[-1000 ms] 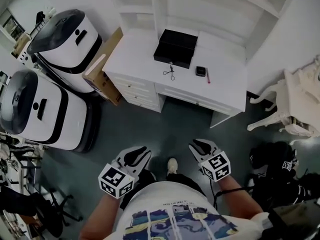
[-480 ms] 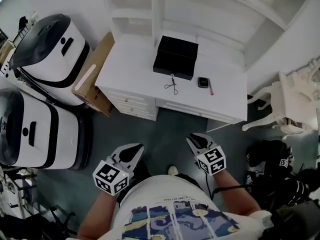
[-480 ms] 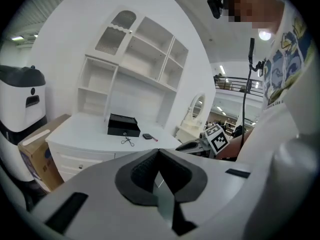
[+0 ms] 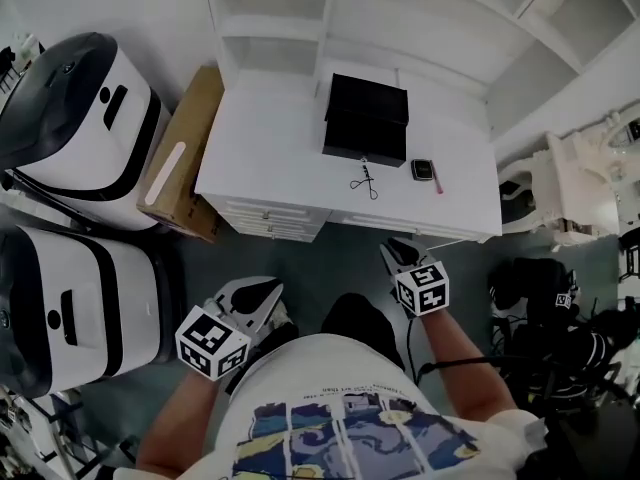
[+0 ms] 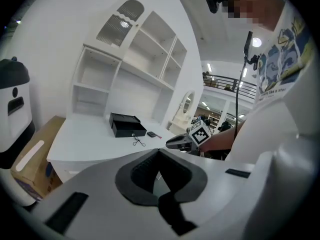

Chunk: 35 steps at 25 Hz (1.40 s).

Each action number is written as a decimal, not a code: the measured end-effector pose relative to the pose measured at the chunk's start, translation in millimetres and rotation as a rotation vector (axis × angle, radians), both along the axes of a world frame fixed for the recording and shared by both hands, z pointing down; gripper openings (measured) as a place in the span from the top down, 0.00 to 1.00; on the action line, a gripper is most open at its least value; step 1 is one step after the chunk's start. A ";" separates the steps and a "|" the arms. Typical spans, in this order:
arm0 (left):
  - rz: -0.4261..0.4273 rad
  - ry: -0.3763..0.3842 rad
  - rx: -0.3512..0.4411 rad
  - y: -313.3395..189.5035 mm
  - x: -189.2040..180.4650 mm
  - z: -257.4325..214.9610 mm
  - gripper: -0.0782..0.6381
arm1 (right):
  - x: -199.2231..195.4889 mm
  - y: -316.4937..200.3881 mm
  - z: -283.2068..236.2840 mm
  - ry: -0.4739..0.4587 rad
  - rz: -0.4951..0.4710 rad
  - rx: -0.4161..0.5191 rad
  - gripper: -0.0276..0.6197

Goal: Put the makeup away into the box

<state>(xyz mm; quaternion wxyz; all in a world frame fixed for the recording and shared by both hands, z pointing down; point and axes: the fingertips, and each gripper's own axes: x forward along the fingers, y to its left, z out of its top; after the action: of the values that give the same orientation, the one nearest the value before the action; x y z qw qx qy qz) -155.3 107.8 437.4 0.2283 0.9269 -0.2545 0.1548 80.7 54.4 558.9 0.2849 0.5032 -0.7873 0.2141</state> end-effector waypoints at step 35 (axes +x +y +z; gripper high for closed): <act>-0.233 -0.081 -0.027 -146.1 8.3 -11.2 0.87 | 14.3 -187.1 101.1 0.120 -0.107 -0.096 0.87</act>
<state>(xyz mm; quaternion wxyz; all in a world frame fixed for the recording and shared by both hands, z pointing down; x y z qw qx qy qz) -146.9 -38.3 426.2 0.2468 0.8809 -0.3672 0.1682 95.1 -132.7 660.0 0.3664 0.4579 -0.7834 0.2056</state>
